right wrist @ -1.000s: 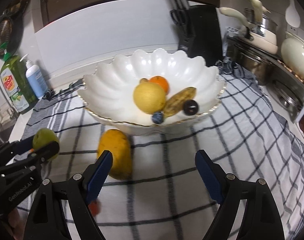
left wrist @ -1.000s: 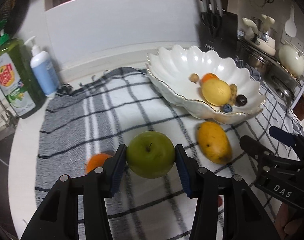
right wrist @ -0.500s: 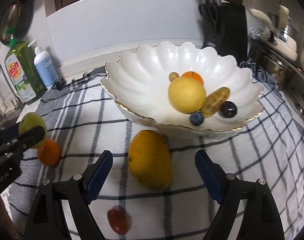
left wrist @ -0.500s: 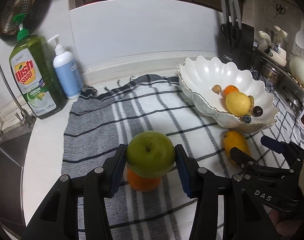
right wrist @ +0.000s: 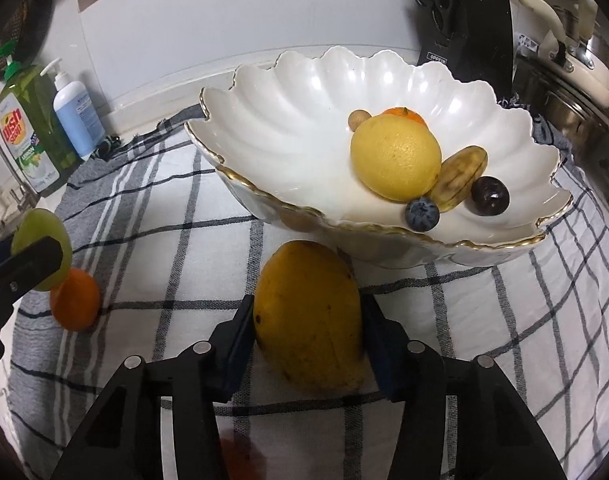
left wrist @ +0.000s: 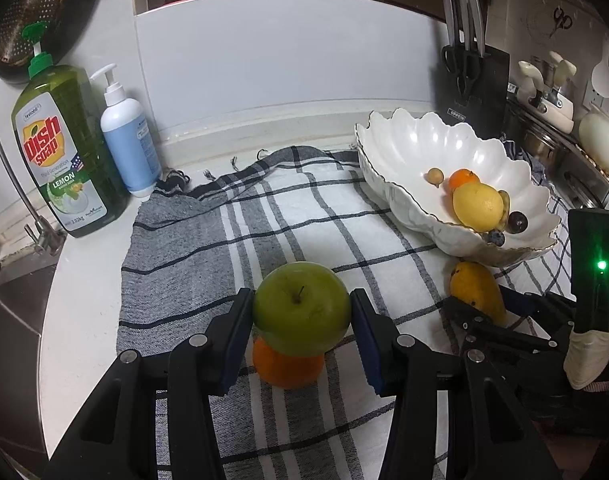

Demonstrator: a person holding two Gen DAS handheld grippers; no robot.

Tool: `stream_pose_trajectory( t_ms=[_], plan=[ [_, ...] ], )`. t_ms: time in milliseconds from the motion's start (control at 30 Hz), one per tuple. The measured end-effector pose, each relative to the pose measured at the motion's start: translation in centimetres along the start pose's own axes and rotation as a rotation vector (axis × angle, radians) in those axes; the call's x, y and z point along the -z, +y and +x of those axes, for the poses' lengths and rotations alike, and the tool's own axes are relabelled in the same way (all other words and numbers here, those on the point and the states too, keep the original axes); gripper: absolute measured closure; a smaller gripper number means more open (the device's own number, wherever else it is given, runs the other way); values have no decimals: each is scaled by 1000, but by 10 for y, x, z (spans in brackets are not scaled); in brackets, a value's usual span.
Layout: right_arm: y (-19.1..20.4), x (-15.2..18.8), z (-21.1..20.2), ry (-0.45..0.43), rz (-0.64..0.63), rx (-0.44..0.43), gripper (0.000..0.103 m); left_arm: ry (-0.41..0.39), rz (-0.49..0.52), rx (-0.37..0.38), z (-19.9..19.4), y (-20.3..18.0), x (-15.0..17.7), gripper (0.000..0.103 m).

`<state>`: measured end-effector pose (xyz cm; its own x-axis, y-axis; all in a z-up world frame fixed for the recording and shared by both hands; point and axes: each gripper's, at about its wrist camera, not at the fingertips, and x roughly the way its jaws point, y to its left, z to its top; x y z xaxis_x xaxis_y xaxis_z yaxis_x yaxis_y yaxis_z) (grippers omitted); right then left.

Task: Organize fruits
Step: 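Lift the apple and mango and carry both over the white bowl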

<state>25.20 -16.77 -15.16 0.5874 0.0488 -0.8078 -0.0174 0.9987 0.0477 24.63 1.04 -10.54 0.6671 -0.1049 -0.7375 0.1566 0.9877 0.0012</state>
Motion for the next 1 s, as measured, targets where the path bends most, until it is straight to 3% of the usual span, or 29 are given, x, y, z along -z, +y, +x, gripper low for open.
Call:
stream_pose_trajectory(
  t_ms=[400,1000],
  plan=[
    [6,0,-11,-17,-22,-17,53,-3,5,-8,-6,1,1,55],
    [3,3,-62,-105,-19,-33,53,-52,22,-10,-38,-10,-3,55]
  ],
)
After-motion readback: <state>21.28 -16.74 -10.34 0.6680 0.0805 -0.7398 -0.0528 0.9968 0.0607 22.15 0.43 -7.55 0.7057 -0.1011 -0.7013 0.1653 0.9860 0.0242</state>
